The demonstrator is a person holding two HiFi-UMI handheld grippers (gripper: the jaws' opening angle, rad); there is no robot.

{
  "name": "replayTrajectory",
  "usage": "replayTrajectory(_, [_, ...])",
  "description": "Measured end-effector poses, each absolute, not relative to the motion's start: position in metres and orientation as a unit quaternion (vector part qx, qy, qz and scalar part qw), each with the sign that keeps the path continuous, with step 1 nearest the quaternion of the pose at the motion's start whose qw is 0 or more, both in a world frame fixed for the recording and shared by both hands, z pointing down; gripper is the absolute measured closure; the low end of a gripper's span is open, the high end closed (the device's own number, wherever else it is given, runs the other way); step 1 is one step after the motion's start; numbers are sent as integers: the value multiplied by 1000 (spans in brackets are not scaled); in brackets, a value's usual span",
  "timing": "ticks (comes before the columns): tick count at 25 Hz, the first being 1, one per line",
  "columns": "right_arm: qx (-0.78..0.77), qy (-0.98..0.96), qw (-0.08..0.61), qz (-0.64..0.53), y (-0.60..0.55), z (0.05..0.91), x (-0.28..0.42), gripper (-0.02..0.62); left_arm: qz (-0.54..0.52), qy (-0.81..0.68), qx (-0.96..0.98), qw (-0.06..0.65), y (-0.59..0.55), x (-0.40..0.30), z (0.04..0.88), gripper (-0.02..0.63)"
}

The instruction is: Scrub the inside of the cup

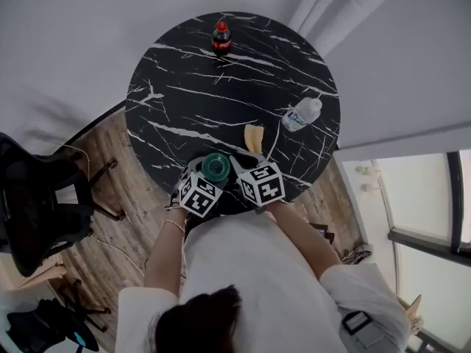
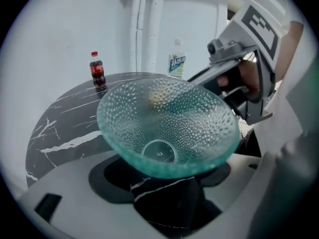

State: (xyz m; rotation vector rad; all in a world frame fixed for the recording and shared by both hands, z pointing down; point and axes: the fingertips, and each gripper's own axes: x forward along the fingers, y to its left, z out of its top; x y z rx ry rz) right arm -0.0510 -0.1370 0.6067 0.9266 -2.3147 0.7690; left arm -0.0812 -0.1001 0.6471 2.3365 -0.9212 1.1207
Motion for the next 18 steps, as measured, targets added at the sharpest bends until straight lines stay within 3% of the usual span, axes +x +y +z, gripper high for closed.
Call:
replayTrajectory(14, [377,-838,250,304,-134,606,-16,549,293,-399,819,292,-64,-109,631,255])
replayTrajectory(18, [375,-847,231,298,-131,598,-11,549,276,-432,808,289,-58,-119,623,298])
